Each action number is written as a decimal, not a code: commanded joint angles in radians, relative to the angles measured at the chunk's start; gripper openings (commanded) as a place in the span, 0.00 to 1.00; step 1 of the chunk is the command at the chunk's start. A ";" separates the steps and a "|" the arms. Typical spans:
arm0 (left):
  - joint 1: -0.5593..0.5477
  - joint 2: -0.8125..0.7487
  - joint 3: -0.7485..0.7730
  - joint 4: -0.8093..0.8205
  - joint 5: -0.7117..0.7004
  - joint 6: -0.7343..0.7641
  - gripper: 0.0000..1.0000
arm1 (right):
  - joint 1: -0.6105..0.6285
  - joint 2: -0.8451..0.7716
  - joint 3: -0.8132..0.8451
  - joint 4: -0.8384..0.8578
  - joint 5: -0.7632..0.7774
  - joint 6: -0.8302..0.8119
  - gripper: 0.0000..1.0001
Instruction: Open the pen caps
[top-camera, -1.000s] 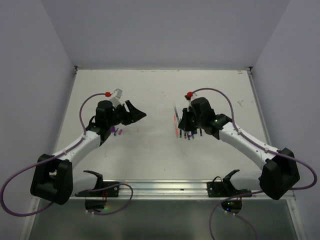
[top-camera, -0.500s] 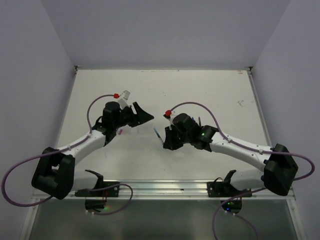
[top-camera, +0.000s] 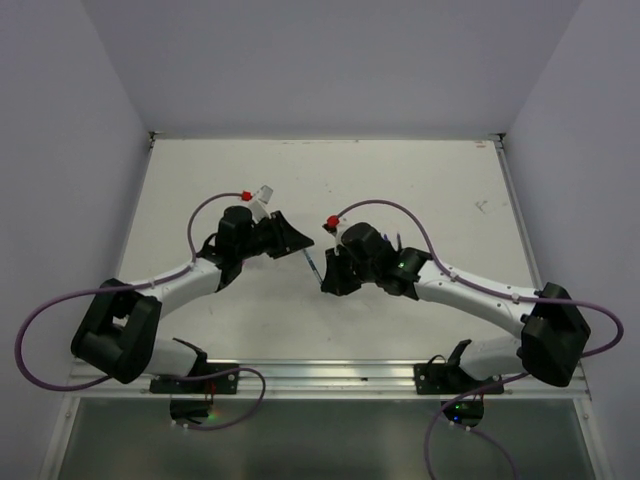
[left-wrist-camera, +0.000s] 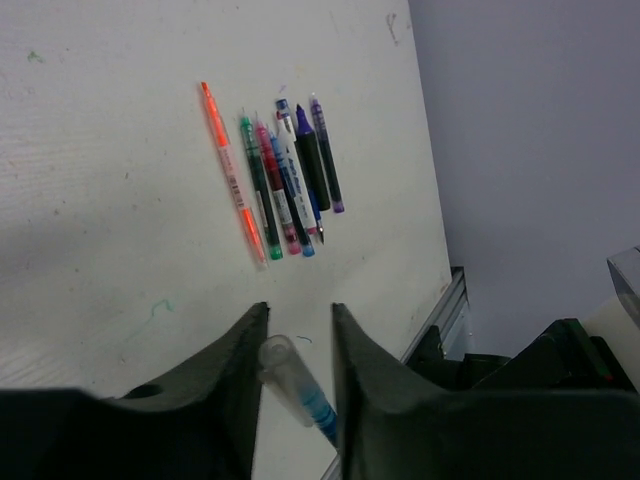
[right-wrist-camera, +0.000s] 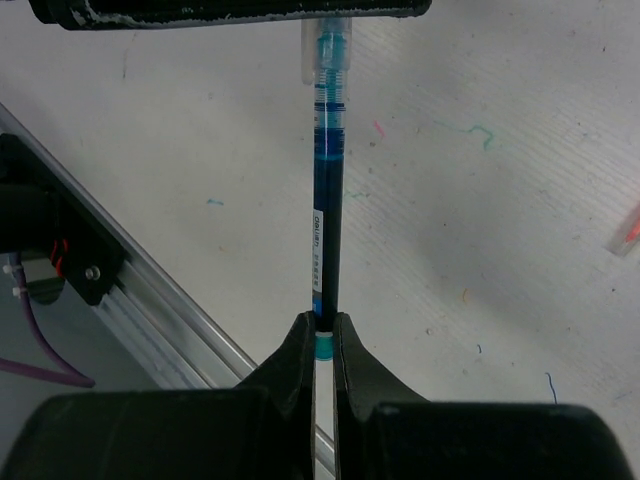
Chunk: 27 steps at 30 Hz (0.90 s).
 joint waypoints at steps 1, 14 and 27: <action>-0.011 0.006 -0.004 0.072 0.030 -0.020 0.26 | 0.004 0.010 0.041 0.034 0.016 -0.001 0.00; -0.014 -0.008 -0.027 0.086 0.040 -0.048 0.00 | 0.006 0.134 0.153 0.051 0.053 -0.073 0.46; 0.032 -0.032 0.044 0.037 -0.046 -0.142 0.00 | 0.055 0.180 0.100 0.048 0.114 -0.036 0.00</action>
